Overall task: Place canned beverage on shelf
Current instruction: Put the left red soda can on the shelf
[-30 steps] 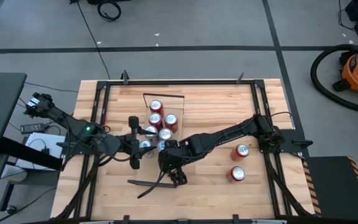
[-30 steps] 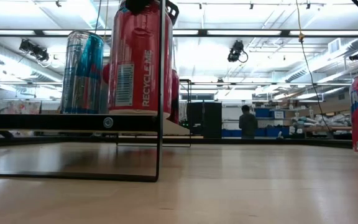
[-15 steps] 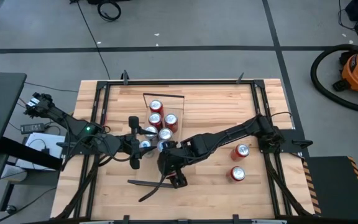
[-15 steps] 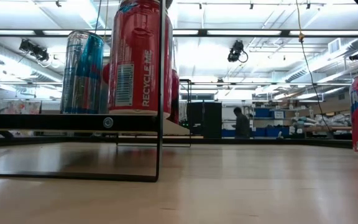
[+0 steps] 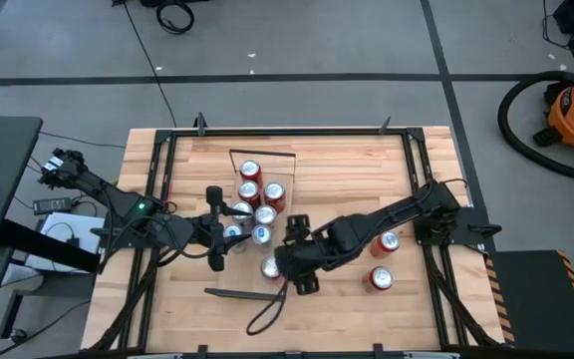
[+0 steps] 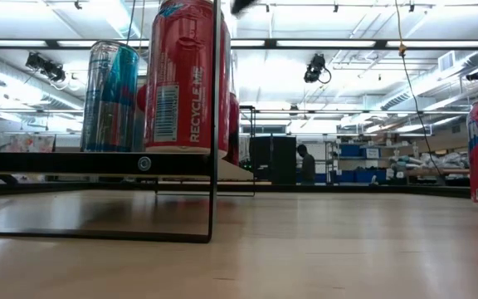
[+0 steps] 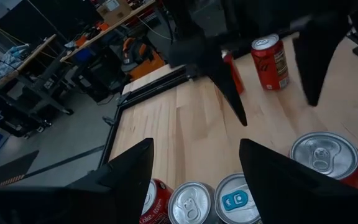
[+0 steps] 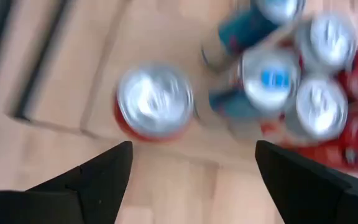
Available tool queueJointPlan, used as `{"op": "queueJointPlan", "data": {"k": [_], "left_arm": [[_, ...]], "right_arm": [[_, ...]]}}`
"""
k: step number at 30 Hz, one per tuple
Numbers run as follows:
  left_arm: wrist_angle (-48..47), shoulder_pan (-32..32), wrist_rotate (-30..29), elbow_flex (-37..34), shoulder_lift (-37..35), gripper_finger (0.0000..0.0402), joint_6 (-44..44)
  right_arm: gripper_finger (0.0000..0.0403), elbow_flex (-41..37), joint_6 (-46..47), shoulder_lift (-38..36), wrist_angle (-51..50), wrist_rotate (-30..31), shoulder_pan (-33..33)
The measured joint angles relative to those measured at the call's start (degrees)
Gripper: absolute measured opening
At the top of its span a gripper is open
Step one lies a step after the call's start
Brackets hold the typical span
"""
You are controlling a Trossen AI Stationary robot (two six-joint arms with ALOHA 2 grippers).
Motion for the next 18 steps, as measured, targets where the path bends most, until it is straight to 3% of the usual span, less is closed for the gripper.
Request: {"op": "queueJointPlan", "data": {"k": [11,18], "left_arm": [[-0.84,0.09,0.00,0.02,0.00,0.0249,-3.77],[-1.42,0.09,0.00,0.02,0.00,0.0249,-3.55]], "right_arm": [[0.0350,-14.27,2.28,-1.00,8.28,-0.35,-0.23],[0.0350,-20.49,3.11,-0.96,16.07,-4.19,-1.84]]}}
